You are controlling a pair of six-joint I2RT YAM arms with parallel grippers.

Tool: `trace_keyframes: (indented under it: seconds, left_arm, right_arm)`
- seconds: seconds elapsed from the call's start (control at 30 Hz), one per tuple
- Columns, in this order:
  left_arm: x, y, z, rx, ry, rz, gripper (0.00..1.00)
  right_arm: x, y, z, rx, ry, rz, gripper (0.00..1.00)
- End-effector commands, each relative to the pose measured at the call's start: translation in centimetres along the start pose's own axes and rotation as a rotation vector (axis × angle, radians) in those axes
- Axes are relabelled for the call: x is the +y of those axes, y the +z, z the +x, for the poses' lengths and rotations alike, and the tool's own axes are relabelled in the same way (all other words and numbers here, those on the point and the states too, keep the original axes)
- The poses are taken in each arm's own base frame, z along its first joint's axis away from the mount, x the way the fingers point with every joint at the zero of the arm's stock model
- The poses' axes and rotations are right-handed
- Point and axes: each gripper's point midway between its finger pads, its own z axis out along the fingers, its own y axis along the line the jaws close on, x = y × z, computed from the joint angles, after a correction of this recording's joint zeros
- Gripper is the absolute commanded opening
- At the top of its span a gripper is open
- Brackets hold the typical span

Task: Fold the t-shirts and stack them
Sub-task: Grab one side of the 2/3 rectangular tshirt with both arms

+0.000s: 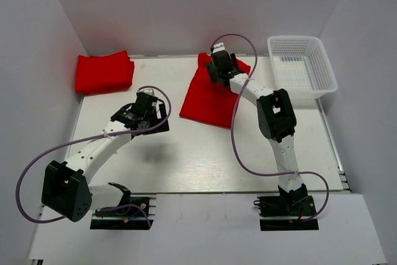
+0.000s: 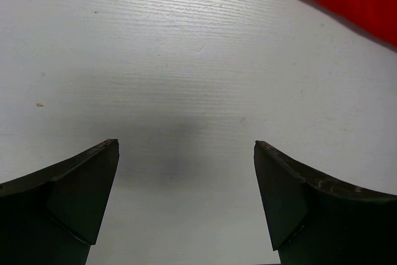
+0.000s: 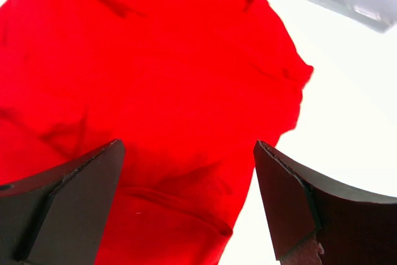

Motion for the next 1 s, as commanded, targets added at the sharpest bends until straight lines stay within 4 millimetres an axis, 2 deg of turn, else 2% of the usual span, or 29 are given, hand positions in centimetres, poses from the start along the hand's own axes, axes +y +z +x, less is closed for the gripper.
trace_keyframes:
  seconds: [0.0, 0.03, 0.07, 0.1, 0.13, 0.17, 0.2, 0.23, 0.27, 0.3, 0.33, 0.37, 0.4, 0.43, 0.47, 0.5, 0.53, 0.57, 0.6, 0.73, 0.77, 0.83, 0.97]
  left_arm:
    - [-0.7, -0.3, -1.7, -0.037, 0.011, 0.018, 1.0]
    - [-1.1, -0.5, -2.6, -0.062, 0.005, 0.031, 1.0]
    - [-1.2, -0.2, -2.7, -0.053, 0.016, 0.026, 1.0]
    - [-1.3, -0.1, -2.9, -0.052, 0.016, 0.026, 1.0]
    - [-1.7, 0.6, -3.0, -0.041, 0.032, 0.03, 1.0]
    - [-2.1, 0.6, -3.7, -0.054, 0.029, 0.037, 1.0]
    - [-2.6, 1.0, -4.1, -0.059, 0.036, 0.053, 1.0]
    - [-2.9, 1.3, -4.5, -0.065, 0.035, 0.056, 1.0]
    - [-3.5, 2.2, -4.3, -0.045, 0.052, 0.072, 1.0]
    - [-4.1, 2.5, -5.2, -0.067, 0.047, 0.084, 1.0]
    - [-4.6, 2.8, -5.8, -0.072, 0.057, 0.098, 1.0]
    - [-5.0, 3.9, -5.4, -0.045, 0.061, 0.102, 1.0]
    - [-5.3, 4.3, -5.5, -0.033, 0.063, 0.106, 1.0]
    - [-5.8, 4.5, -6.3, -0.047, 0.07, 0.112, 1.0]
    - [-6.0, 5.0, -6.2, -0.033, 0.072, 0.116, 1.0]
    - [-6.5, 6.1, -5.9, -0.019, 0.074, 0.127, 1.0]
    - [-6.7, 6.5, -6.3, -0.026, 0.083, 0.131, 1.0]
    - [-7.0, 7.0, -6.0, -0.013, 0.085, 0.141, 1.0]
    - [-7.3, 7.4, -6.4, -0.022, 0.096, 0.145, 1.0]
    - [-8.4, 9.3, -7.0, -0.027, 0.113, 0.167, 1.0]
    - [-8.1, 10.3, -6.3, -0.003, 0.131, 0.155, 1.0]
    - [-8.7, 10.6, -7.4, -0.025, 0.148, 0.164, 1.0]
    - [-9.0, 11.9, -7.8, -0.039, 0.17, 0.16, 1.0]
  right_arm:
    - [-2.0, -0.8, -0.4, 0.038, 0.157, 0.046, 0.9]
    - [-2.4, -2.4, -0.7, 0.039, 0.178, 0.021, 0.9]
    - [-2.2, -3.1, 0.3, 0.063, 0.179, 0.004, 0.9]
    - [-1.9, -4.9, -0.9, 0.04, 0.231, -0.047, 0.9]
    - [-1.5, -5.8, -0.7, 0.046, 0.251, -0.092, 0.9]
    - [-2.1, -7.7, -1.7, 0.027, 0.28, -0.108, 0.9]
    - [-1.0, -9.2, 0.7, 0.081, 0.35, -0.17, 0.9]
    - [-0.7, -10.0, 1.3, 0.094, 0.379, -0.195, 0.9]
    - [-0.2, -10.5, 3.9, 0.15, 0.39, -0.223, 0.9]
    - [1.0, -12.8, 4.5, 0.177, 0.42, -0.327, 0.9]
    - [1.3, -13.4, 6.4, 0.231, 0.454, -0.344, 0.9]
    - [1.3, -14.7, 6.5, 0.242, 0.48, -0.37, 0.9]
    - [1.9, -15.4, 7.9, 0.287, 0.496, -0.402, 0.9]
    - [2.2, -15.7, 9.4, 0.323, 0.516, -0.403, 0.9]
    - [2.2, -16.4, 9.4, 0.32, 0.524, -0.41, 0.9]
    - [3.1, -17.2, 11.0, 0.351, 0.533, -0.452, 0.9]
    - [3.1, -17.8, 10.8, 0.346, 0.575, -0.459, 0.9]
    - [3.4, -18.1, 10.9, 0.341, 0.595, -0.477, 0.9]
    - [3.4, -18.6, 12.0, 0.341, 0.604, -0.476, 0.9]
    - [3.1, -18.6, 12.8, 0.333, 0.68, -0.432, 0.9]
    - [3.3, -18.7, 12.9, 0.336, 0.682, -0.44, 0.9]
    - [3.5, -18.3, 13.3, 0.361, 0.691, -0.43, 0.9]
    - [3.8, -17.5, 14.0, 0.385, 0.698, -0.418, 0.9]
